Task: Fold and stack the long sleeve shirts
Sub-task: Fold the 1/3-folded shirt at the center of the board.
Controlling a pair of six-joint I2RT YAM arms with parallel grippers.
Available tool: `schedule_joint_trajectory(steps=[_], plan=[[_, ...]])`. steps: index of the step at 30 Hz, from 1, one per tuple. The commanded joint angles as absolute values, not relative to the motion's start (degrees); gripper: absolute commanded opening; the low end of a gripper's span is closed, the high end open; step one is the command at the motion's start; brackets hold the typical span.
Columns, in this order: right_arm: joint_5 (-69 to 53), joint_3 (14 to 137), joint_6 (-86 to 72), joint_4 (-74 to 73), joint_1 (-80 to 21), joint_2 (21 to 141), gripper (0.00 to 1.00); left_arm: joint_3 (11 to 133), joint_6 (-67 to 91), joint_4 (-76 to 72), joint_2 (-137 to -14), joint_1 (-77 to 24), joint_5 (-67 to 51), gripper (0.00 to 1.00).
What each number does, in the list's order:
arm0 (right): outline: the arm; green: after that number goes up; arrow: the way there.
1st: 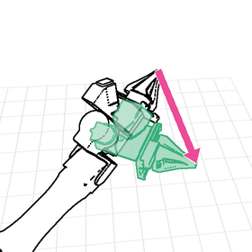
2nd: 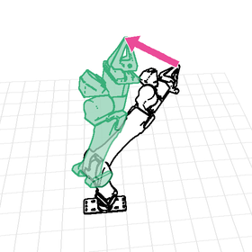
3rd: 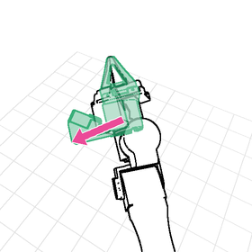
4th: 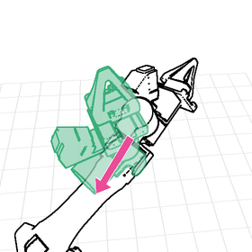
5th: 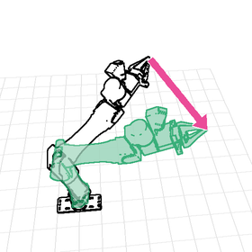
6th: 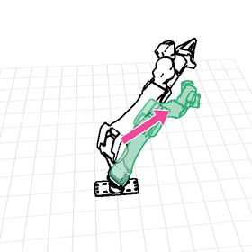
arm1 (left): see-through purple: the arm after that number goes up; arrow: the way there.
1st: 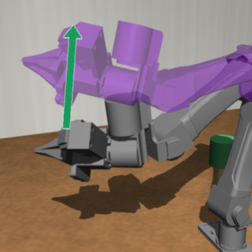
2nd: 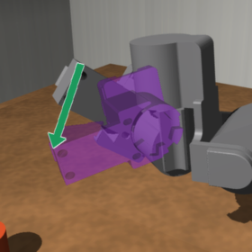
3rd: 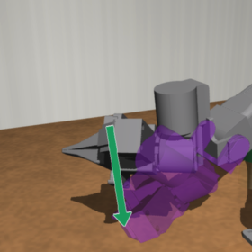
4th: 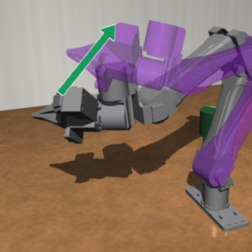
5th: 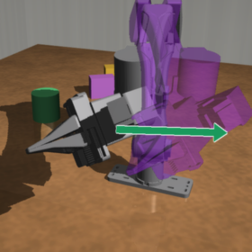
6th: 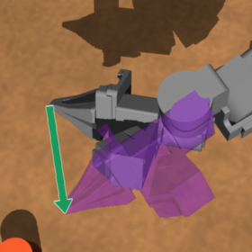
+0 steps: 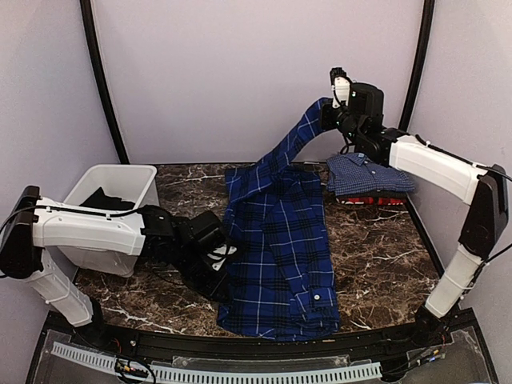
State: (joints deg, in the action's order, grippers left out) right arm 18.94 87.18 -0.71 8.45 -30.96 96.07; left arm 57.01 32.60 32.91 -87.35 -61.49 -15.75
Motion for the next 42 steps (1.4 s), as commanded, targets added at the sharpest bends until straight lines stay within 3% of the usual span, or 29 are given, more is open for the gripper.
schedule_joint_trajectory(steps=[1,19,42], plan=[[20.64,85.76,-0.35,9.61,-28.81,93.03,0.00,61.13,26.79,33.39,-90.27,-62.18,-20.09,0.00],[20.74,78.94,-0.96,8.93,-21.63,87.55,0.00,72.78,20.10,33.01,-102.99,-62.96,-28.52,0.00],[18.01,77.75,-1.87,7.31,-18.97,83.23,0.00,78.29,16.56,36.44,-107.71,-64.38,-32.85,0.00]])
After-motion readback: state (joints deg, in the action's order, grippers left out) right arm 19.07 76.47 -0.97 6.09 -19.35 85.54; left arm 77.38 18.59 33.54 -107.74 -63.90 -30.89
